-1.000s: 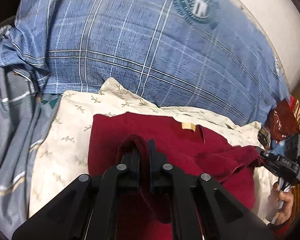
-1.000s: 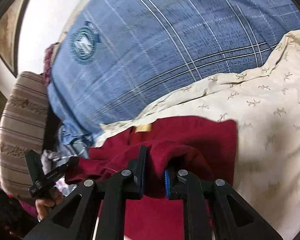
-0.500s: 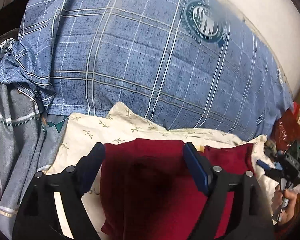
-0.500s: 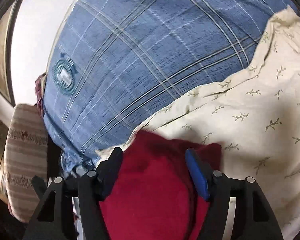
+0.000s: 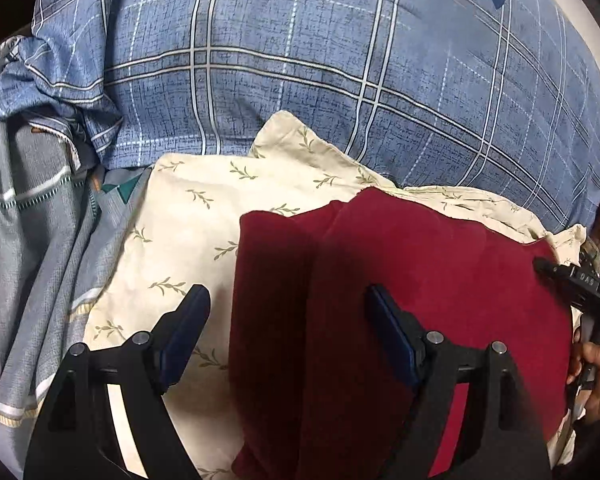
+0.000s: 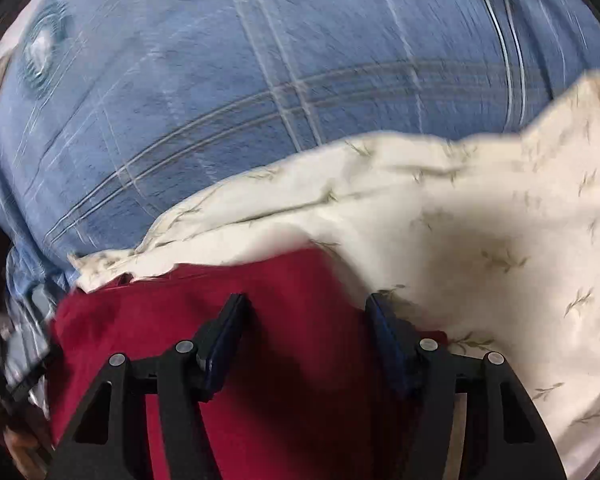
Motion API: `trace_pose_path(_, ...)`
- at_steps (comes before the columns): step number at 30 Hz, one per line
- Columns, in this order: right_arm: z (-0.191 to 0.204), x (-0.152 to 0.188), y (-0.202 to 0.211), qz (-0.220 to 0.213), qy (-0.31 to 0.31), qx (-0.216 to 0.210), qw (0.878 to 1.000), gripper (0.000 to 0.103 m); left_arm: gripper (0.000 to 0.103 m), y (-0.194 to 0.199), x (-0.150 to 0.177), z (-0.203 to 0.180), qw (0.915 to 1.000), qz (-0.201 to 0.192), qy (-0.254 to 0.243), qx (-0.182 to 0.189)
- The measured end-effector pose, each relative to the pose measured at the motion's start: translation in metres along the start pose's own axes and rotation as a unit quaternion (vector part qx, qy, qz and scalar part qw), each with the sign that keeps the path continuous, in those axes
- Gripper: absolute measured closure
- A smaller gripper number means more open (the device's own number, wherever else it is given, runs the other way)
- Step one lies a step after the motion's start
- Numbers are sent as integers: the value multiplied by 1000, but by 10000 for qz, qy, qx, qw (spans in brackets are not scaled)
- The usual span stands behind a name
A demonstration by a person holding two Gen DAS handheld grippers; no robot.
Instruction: Fold small clothes
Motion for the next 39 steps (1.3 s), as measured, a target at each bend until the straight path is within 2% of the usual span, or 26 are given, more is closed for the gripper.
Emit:
trace_pose_path(2, 2, 1, 22, -248, 28, -44, 9997, 37, 23, 6, -1, 0, 10000, -60, 1, -43)
trace_pose_path(5, 9, 12, 58, -452, 194, -294, 9984, 37, 23, 18, -3, -1, 9996, -201, -31, -192)
trace_pose_path(7, 17, 24, 79, -463, 429, -465, 9969, 37, 23, 27, -2, -2, 9993, -295, -57, -224)
trace_pose_path(9, 30, 40, 83, -261, 819, -436, 9953, 39, 23, 35, -1, -1, 9989, -363, -67, -289)
trace_pose_path(13, 39, 65, 55, 111, 1242, -177, 9920, 44, 23, 58, 14, -4, 9974, -396, -183, -578)
trace_pose_path(15, 36, 67, 37, 250, 1121, -84, 9934, 44, 23, 64, 22, -4, 9978, -331, -184, -543)
trace_pose_path(17, 40, 67, 35, 192, 1132, 28, 9934, 44, 23, 73, 29, -4, 9987, -240, -162, -412)
trace_pose_path(18, 49, 66, 39, 217, 1105, 101, 9936, 41, 23, 77, 30, -4, 9987, -244, -151, -412)
trace_pose_path(19, 57, 66, 44, 219, 1091, -30, 9938, 41, 23, 83, 33, -5, 9985, -269, -137, -447)
trace_pose_path(21, 82, 71, 53, 258, 1159, -549, 9914, 41, 23, 88, 41, -9, 9985, -273, -192, -426)
trace_pose_path(24, 130, 82, 45, 423, 1358, -1045, 9843, 41, 23, 85, 52, -15, 9991, -159, -173, -350)
trace_pose_path(28, 194, 104, 10, 734, 1737, -1306, 9733, 41, 23, 81, 66, -16, 9998, -60, -67, -197)
trace_pose_path(31, 227, 120, -20, 903, 2096, -1246, 9656, 43, 22, 71, 72, -9, 9998, 44, -62, -160)
trace_pose_path(33, 238, 126, -42, 959, 2251, -1059, 9638, 44, 22, 61, 75, -2, 9998, 165, -23, -67)
trace_pose_path(36, 244, 134, -85, 1155, 2327, -644, 9635, 42, 22, 52, 71, 9, 9987, 296, 215, 342)
trace_pose_path(39, 246, 133, -83, 1069, 2279, -738, 9650, 41, 22, 51, 67, 17, 9986, 315, 255, 325)
Point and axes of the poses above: each gripper's, at about its wrist camera, not at the fingertips, and y roughly against the way its jaws point, z to its left, x to its underside, the point moved 3 cm from there along -y, roughly the way its jaws point, and after that the axes turned 12 degrees about -y, right-handed, at the moved point
